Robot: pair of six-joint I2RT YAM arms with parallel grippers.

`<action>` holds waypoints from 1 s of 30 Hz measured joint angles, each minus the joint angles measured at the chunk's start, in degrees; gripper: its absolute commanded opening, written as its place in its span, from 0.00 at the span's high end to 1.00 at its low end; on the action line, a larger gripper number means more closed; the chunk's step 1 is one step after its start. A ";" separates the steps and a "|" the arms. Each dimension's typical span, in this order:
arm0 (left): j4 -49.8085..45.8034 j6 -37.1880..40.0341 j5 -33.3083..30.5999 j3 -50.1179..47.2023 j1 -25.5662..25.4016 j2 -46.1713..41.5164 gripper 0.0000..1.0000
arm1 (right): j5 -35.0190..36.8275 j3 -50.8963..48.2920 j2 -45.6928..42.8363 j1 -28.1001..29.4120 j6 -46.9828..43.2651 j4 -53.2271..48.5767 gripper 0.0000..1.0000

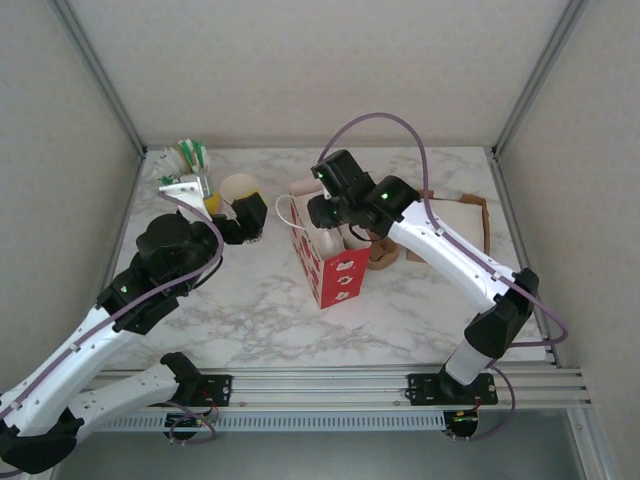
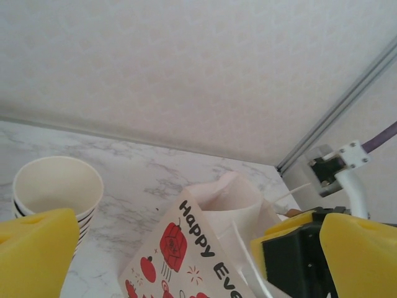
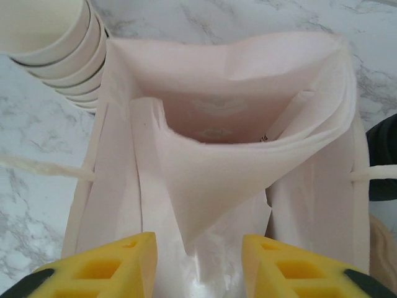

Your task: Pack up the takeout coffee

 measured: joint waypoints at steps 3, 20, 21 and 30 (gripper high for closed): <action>-0.39 -0.90 0.09 -0.66 0.50 0.07 0.00 | -1.20 1.31 0.42 -1.20 1.38 0.61 0.67; -0.74 -4.04 1.62 -4.83 1.31 0.07 0.00 | -4.85 2.93 8.28 -3.69 5.18 1.66 0.82; -0.72 -4.31 1.75 -5.42 1.31 -0.11 0.00 | -4.92 2.93 8.24 -3.69 5.29 1.68 0.79; -1.31 -7.08 1.79 -9.03 1.36 -3.63 0.00 | -5.38 3.52 4.17 -3.69 5.46 0.07 0.53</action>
